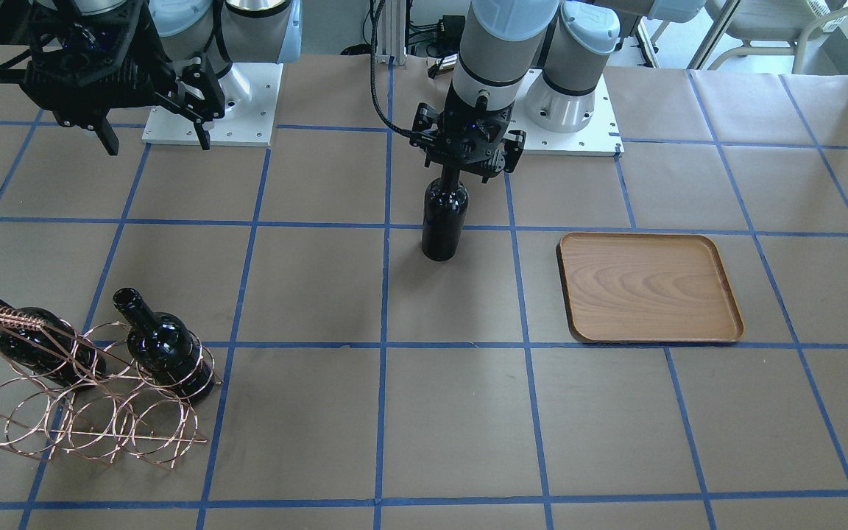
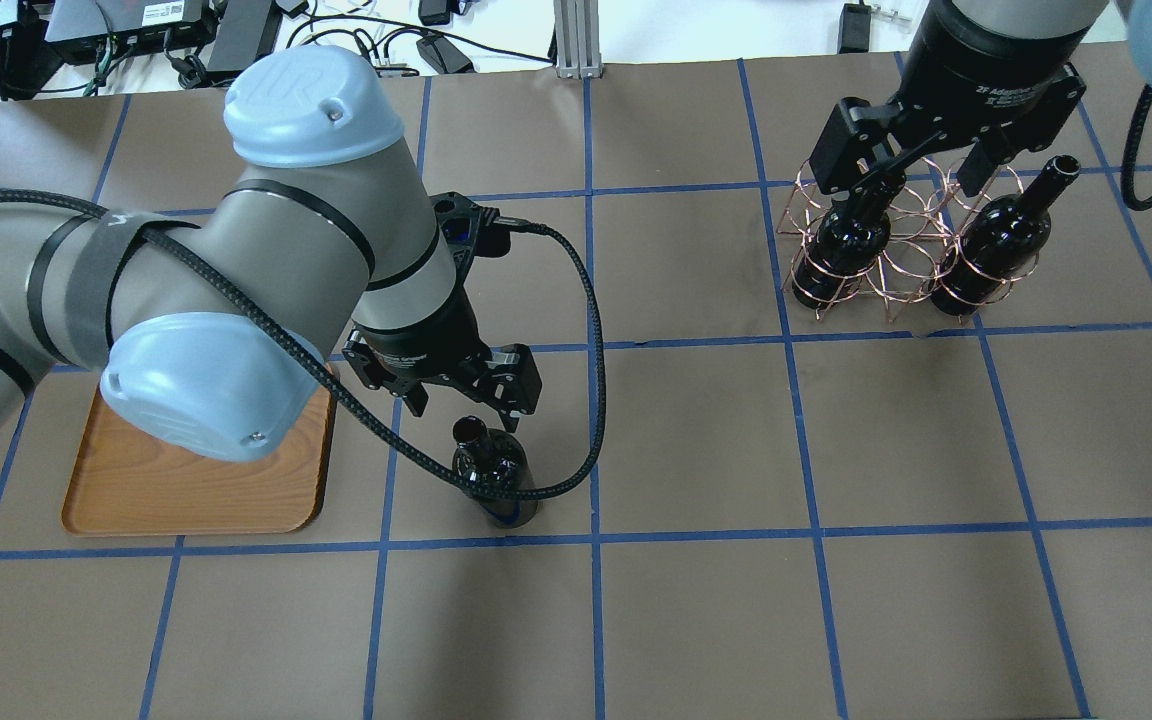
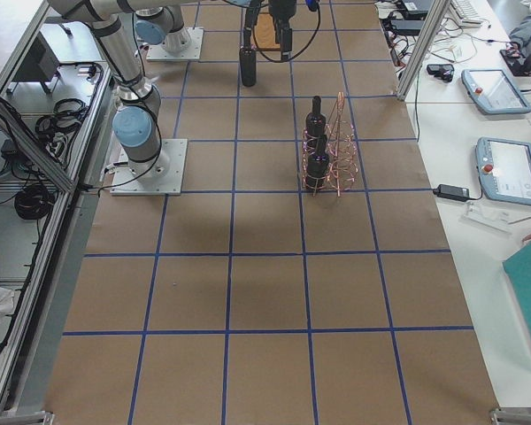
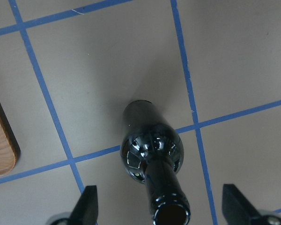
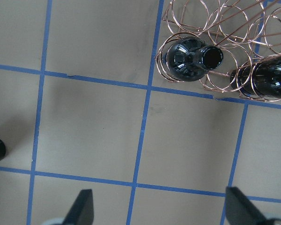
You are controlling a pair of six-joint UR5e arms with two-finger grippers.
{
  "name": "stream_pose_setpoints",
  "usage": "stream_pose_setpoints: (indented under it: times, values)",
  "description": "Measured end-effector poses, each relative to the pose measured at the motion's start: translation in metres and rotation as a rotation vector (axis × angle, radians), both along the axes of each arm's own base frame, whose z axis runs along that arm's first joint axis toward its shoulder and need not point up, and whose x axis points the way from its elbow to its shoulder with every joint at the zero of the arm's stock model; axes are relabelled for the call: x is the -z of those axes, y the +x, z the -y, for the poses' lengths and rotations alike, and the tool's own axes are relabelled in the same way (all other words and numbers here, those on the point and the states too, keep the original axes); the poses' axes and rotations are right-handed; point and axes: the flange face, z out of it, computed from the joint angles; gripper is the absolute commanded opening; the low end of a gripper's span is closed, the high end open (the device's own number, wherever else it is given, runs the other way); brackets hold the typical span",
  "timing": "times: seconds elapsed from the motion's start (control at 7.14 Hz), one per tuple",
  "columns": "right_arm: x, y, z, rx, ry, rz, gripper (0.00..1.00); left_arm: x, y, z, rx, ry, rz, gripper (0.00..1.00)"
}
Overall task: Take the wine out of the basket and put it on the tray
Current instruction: 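Grasp the standing bottle's neck with the left gripper while the right arm withdraws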
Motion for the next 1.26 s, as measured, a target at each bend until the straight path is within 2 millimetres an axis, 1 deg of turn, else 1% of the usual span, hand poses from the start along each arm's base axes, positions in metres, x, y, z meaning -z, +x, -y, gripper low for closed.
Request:
stream_pose_setpoints:
  times: [0.14,0.28,0.42,0.7,0.84,0.98,1.12,1.26]
  values:
    - [0.002,0.000,-0.001,-0.005,0.007,0.000,1.00,0.010,-0.001,0.003,0.000,0.019,0.004,0.66]
    - [0.003,0.000,-0.001,-0.007,0.009,0.000,1.00,0.017,-0.002,0.006,-0.001,0.033,0.007,0.59]
    - [0.004,0.000,-0.001,-0.007,0.009,-0.001,1.00,0.020,-0.003,0.007,-0.002,0.042,0.008,0.55]
    - [0.004,0.000,-0.001,-0.006,0.009,-0.002,1.00,0.022,-0.003,0.008,-0.002,0.048,0.010,0.54]
    - [0.004,0.000,0.000,-0.006,0.007,-0.004,1.00,0.022,-0.002,0.007,-0.002,0.051,0.012,0.57]
    - [0.003,-0.001,0.000,-0.005,0.005,-0.008,1.00,0.022,-0.002,0.007,-0.002,0.052,0.012,0.62]
    - [0.003,-0.001,0.000,-0.005,0.003,-0.010,1.00,0.023,-0.002,0.007,-0.002,0.053,0.013,0.60]
    - [0.003,-0.001,-0.001,-0.004,0.002,-0.012,1.00,0.023,-0.002,0.007,-0.001,0.054,0.013,0.38]
